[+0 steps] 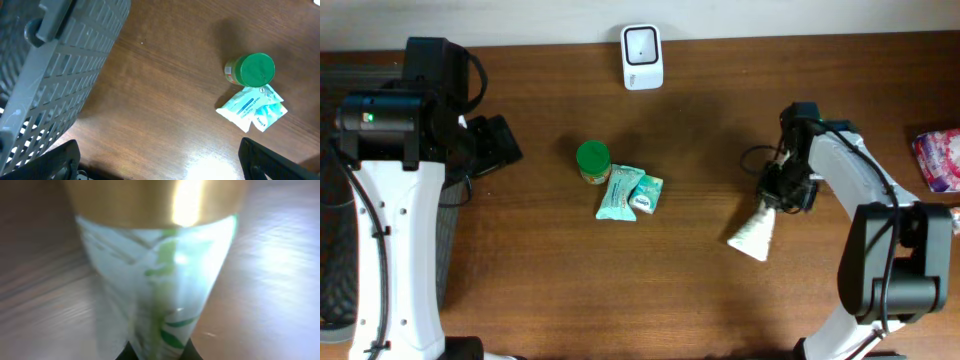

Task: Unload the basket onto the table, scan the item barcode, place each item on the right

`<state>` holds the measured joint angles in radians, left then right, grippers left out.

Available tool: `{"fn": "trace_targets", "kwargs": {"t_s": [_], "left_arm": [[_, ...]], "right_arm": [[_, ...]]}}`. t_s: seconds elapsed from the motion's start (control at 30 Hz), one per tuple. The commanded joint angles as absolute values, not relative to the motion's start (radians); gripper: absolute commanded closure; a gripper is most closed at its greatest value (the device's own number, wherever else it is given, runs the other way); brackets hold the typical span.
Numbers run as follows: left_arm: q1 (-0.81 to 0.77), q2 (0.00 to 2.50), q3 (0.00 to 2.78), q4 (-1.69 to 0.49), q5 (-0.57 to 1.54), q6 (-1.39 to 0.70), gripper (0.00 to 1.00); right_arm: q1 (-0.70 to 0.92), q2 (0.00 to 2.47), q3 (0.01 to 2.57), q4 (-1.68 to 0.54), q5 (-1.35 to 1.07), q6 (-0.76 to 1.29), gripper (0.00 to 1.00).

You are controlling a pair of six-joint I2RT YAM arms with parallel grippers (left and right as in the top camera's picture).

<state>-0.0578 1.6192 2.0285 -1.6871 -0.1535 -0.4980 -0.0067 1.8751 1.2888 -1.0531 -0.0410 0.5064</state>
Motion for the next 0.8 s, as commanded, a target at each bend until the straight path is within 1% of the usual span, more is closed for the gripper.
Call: {"fn": "trace_targets", "kwargs": {"t_s": [0.0, 0.07, 0.23, 0.27, 0.33, 0.37, 0.4, 0.47, 0.53, 0.57, 0.6, 0.7, 0.73, 0.77], "left_arm": [[-0.054, 1.603, 2.039, -1.688, -0.153, -0.511, 0.01], [-0.054, 1.603, 2.039, -1.688, -0.154, -0.511, 0.01], [-0.054, 1.603, 2.039, -1.688, -0.154, -0.511, 0.01], [-0.054, 1.603, 2.039, -1.688, -0.153, -0.511, 0.01], [-0.054, 1.603, 2.039, -1.688, -0.153, -0.510, 0.01], [-0.054, 1.603, 2.039, -1.688, -0.153, -0.511, 0.01], [-0.054, 1.603, 2.039, -1.688, -0.153, -0.511, 0.01], [-0.054, 1.603, 2.039, -1.688, -0.154, -0.511, 0.01], [-0.054, 1.603, 2.039, -1.688, -0.153, -0.511, 0.01], [-0.054, 1.603, 2.039, -1.688, -0.153, -0.511, 0.01], [-0.054, 1.603, 2.039, -1.688, -0.153, -0.511, 0.01], [-0.054, 1.603, 2.039, -1.688, -0.154, -0.511, 0.01], [-0.054, 1.603, 2.039, -1.688, -0.153, -0.511, 0.01], [-0.054, 1.603, 2.039, -1.688, -0.153, -0.511, 0.01]], "right_arm": [[0.085, 1.841, 1.311, -1.100, 0.285, 0.697, 0.96], [0.157, 1.842, 1.311, -1.091, 0.359, 0.750, 0.92], [0.296, 1.906, 1.311, -1.024, 0.360, 0.749, 0.85], [0.319, 1.923, 1.311, -1.020, 0.360, 0.749, 0.77], [0.355, 1.937, 1.311, -1.021, 0.360, 0.749, 0.55], [0.368, 1.937, 1.312, -1.021, 0.360, 0.749, 0.46], [0.374, 1.936, 1.319, -1.030, 0.359, 0.749, 0.42], [0.363, 1.936, 1.369, -1.085, 0.346, 0.749, 0.42], [0.328, 1.936, 1.459, -1.172, 0.333, 0.737, 0.40], [0.298, 1.935, 1.520, -1.221, 0.320, 0.737, 0.39], [0.257, 1.935, 1.573, -1.250, 0.279, 0.708, 0.36], [0.157, 1.935, 1.626, -1.246, 0.078, 0.567, 0.24], [0.091, 1.935, 1.625, -1.243, -0.062, 0.458, 0.22], [0.058, 1.937, 1.623, -1.243, -0.145, 0.372, 0.22]]}}
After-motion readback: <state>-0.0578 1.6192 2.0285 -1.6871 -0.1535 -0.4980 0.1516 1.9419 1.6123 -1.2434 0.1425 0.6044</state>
